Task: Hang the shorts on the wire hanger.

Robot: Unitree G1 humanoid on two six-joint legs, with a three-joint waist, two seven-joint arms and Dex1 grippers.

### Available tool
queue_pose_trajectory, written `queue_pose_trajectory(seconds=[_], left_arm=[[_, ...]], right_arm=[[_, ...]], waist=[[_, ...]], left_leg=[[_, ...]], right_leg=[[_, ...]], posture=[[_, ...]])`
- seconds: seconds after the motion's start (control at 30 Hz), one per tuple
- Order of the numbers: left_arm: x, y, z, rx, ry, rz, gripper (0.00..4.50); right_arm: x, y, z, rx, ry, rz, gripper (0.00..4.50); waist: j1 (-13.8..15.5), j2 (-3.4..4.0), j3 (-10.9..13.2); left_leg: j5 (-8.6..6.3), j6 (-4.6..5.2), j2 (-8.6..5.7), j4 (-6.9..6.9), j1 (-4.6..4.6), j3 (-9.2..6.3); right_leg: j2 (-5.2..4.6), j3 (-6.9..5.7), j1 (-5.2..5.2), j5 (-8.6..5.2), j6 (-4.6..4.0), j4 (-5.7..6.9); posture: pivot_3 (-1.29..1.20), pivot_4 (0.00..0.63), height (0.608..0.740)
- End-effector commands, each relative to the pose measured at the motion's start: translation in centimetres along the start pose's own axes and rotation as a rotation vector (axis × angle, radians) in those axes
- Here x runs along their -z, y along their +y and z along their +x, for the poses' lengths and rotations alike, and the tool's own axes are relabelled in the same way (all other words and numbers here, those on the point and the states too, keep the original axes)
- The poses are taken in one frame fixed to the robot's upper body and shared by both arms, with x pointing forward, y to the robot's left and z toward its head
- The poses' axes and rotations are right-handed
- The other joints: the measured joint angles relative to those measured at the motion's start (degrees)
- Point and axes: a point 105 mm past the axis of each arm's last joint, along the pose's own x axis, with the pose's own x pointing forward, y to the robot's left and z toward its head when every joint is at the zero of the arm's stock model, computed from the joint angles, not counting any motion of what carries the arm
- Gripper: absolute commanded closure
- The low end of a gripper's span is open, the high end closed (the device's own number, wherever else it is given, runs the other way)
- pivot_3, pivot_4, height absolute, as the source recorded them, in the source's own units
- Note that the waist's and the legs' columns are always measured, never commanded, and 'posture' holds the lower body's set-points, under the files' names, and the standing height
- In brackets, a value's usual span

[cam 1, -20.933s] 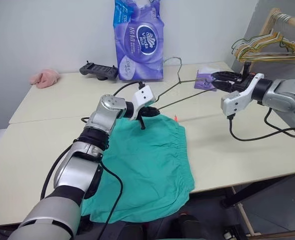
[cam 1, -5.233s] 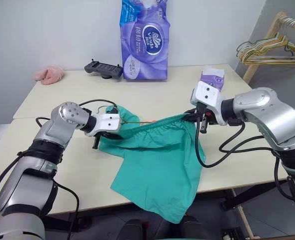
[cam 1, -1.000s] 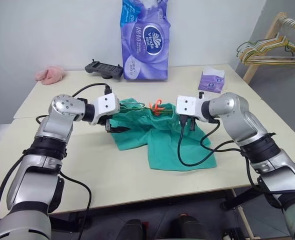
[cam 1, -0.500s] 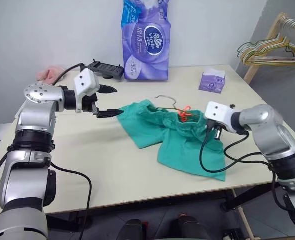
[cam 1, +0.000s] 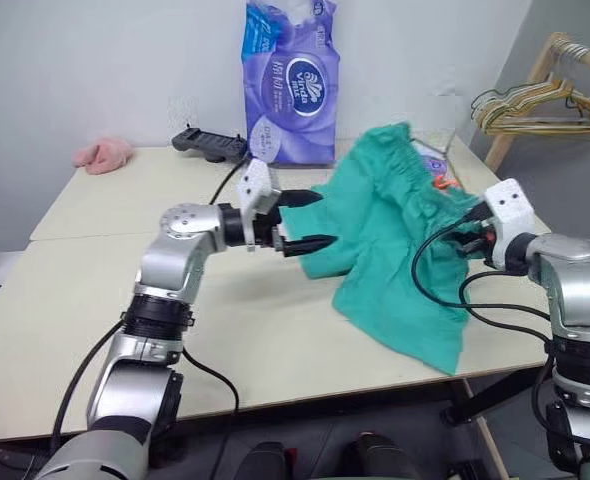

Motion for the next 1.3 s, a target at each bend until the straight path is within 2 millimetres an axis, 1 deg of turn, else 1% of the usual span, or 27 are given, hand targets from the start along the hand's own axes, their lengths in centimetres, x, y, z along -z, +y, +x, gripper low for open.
queue_pose_trajectory(seconds=[0.03,0.13,0.17,0.23,0.4,0.5,0.57,0.6,0.7,0.77,0.87,0.93,1.07,1.17,1.23,1.3], left_arm=[[-1.7,-0.1,1.5,0.04,-0.056,0.044,0.01],[-2.0,0.4,2.1,0.043,-0.068,0.05,0.01],[-2.0,0.4,2.4,0.058,-0.073,0.056,0.01],[-2.0,0.4,2.9,0.079,-0.08,0.064,0.01],[-2.0,0.3,3.7,0.107,-0.096,0.07,0.01],[-2.4,0.2,4.6,0.137,-0.112,0.071,0.01],[-3.2,-0.3,5.4,0.178,-0.145,0.067,0.01],[-3.4,-0.5,5.6,0.19,-0.157,0.065,0.01],[-5.1,-1.2,7.2,0.214,-0.24,0.033,0.01],[-5.6,-1.5,7.8,0.221,-0.263,0.024,0.01],[-6.7,-2.5,9.4,0.231,-0.322,-0.007,0.01],[-7.0,-2.9,10.1,0.234,-0.341,-0.013,0.01],[-7.5,-3.4,10.7,0.243,-0.36,-0.016,0.01],[-7.4,-3.3,10.7,0.245,-0.354,-0.015,0.01],[-7.1,-3.2,10.6,0.244,-0.349,-0.014,0.01],[-7.1,-3.2,10.5,0.245,-0.346,-0.012,0.01]], right_arm=[[-1.3,-1.1,-2.0,0.092,-0.082,0.061,4.5],[-1.2,-1.9,-2.6,0.145,-0.091,0.102,4.5],[-1.0,-2.9,-3.2,0.225,-0.106,0.14,4.5],[-0.6,-4.0,-4.0,0.321,-0.119,0.187,4.5],[-0.3,-5.4,-5.1,0.476,-0.165,0.256,4.5],[-0.1,-7.3,-6.5,0.681,-0.2,0.296,4.5],[0.2,-8.2,-7.2,0.773,-0.199,0.305,4.5],[0.2,-8.4,-7.4,0.792,-0.201,0.307,4.5],[0.2,-8.8,-7.5,0.829,-0.213,0.341,4.5],[0.2,-9.0,-7.6,0.849,-0.221,0.35,4.5],[0.6,-9.9,-8.4,0.927,-0.2,0.397,4.5],[1.0,-10.5,-9.2,0.982,-0.189,0.476,4.5],[0.5,-10.7,-9.8,1.016,-0.191,0.539,4.5],[-0.3,-10.2,-9.6,0.987,-0.205,0.538,4.5],[-0.3,-9.8,-9.3,0.97,-0.194,0.516,4.5],[0.3,-9.3,-8.8,0.943,-0.171,0.507,4.5]], waist=[[-0.5,0.17,-0.1],[-1.7,0.21,-0.1],[-2.1,0.23,-0.2],[-2.8,0.34,-0.3],[-4.9,0.61,-0.4],[-5.8,0.63,-0.4],[-6.2,0.66,-0.5],[-6.4,0.76,-0.5],[-7.2,1.05,-0.7],[-8.0,1.25,-0.8],[-8.9,1.54,-1.0],[-9.2,1.58,-1.0],[-9.4,1.64,-1.1],[-9.4,1.67,-1.1],[-9.4,1.67,-1.1],[-9.5,1.68,-1.1]], left_leg=[[0.0,0.0,0.01,-0.02,0.0,0.02],[0.0,0.01,0.01,-0.02,0.0,0.0],[-0.01,0.01,0.0,-0.02,0.01,0.0],[-0.01,0.02,0.02,-0.04,0.02,-0.01],[-0.02,0.03,0.03,-0.17,0.0,-0.02],[-0.04,0.04,0.03,-0.19,-0.01,-0.03],[-0.04,0.04,0.02,-0.2,-0.03,-0.05],[-0.05,0.04,0.01,-0.21,-0.06,-0.05],[-0.14,0.16,-0.01,-0.2,-0.09,-0.01],[-0.17,0.2,-0.01,-0.21,-0.09,-0.03],[-0.31,0.46,0.0,-0.23,-0.04,-0.01],[-0.34,0.51,-0.01,-0.24,-0.01,-0.02],[-0.34,0.51,-0.05,-0.25,-0.01,-0.05],[-0.34,0.51,-0.13,-0.25,-0.01,-0.08],[-0.34,0.52,-0.18,-0.24,-0.01,-0.06],[-0.35,0.52,-0.26,-0.24,-0.01,-0.04]], right_leg=[[0.02,0.02,0.0,0.0,0.0,-0.02],[0.06,0.01,0.02,0.0,0.01,-0.03],[0.08,0.01,0.04,-0.01,0.01,-0.03],[0.1,0.01,0.05,-0.01,0.02,-0.07],[0.09,0.03,0.04,-0.04,0.06,-0.15],[0.08,0.05,0.04,-0.05,0.09,-0.16],[0.07,0.03,0.04,-0.07,0.1,-0.18],[0.06,0.03,0.04,-0.07,0.11,-0.2],[0.05,0.07,0.06,-0.11,0.18,-0.33],[0.05,0.05,0.13,-0.11,0.2,-0.44],[0.07,0.09,0.22,-0.16,0.28,-0.55],[0.08,0.09,0.27,-0.2,0.35,-0.56],[0.09,0.08,0.29,-0.22,0.38,-0.58],[0.17,0.05,0.33,-0.26,0.44,-0.59],[0.16,0.08,0.35,-0.27,0.47,-0.62],[0.1,0.11,0.37,-0.29,0.54,-0.63]], posture=[[-0.16,0.0,0.74],[-0.2,0.0,0.74],[-0.21,0.0,0.74],[-0.22,0.0,0.74],[-0.25,0.0,0.74],[-0.26,0.0,0.74],[-0.26,0.0,0.74],[-0.26,0.0,0.74],[-0.26,0.0,0.74],[-0.26,0.0,0.74],[-0.27,0.0,0.74],[-0.27,0.0,0.74],[-0.28,0.0,0.74],[-0.28,0.0,0.74],[-0.28,0.0,0.74],[-0.28,0.0,0.74]])
